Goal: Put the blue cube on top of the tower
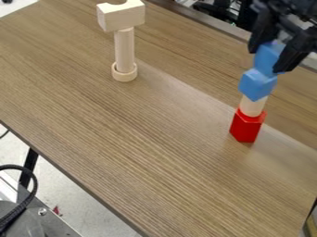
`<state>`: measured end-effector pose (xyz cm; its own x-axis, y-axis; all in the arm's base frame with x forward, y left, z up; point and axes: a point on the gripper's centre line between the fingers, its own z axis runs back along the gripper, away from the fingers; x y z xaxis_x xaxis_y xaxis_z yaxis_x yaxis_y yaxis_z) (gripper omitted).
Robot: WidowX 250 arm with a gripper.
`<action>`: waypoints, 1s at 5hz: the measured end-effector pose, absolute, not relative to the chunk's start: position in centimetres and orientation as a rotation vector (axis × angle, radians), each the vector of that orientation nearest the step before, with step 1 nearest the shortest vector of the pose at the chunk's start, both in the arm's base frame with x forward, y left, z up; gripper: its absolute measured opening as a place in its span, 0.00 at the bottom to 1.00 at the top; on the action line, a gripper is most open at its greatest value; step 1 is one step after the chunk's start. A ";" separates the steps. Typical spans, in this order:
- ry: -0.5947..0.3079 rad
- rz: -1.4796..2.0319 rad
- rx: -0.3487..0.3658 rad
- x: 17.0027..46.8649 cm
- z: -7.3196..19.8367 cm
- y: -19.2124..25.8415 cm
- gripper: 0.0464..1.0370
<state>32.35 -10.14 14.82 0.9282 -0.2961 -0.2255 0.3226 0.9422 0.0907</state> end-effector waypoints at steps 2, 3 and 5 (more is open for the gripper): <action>0.177 -0.307 0.114 33.0 14.8 -9.9 0.53; 0.162 -0.300 0.111 33.3 14.9 -9.8 0.53; 0.128 -0.271 0.111 34.0 14.1 -8.9 0.53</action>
<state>34.00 -8.90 14.09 0.9555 -0.2591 -0.1409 0.2732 0.9575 0.0924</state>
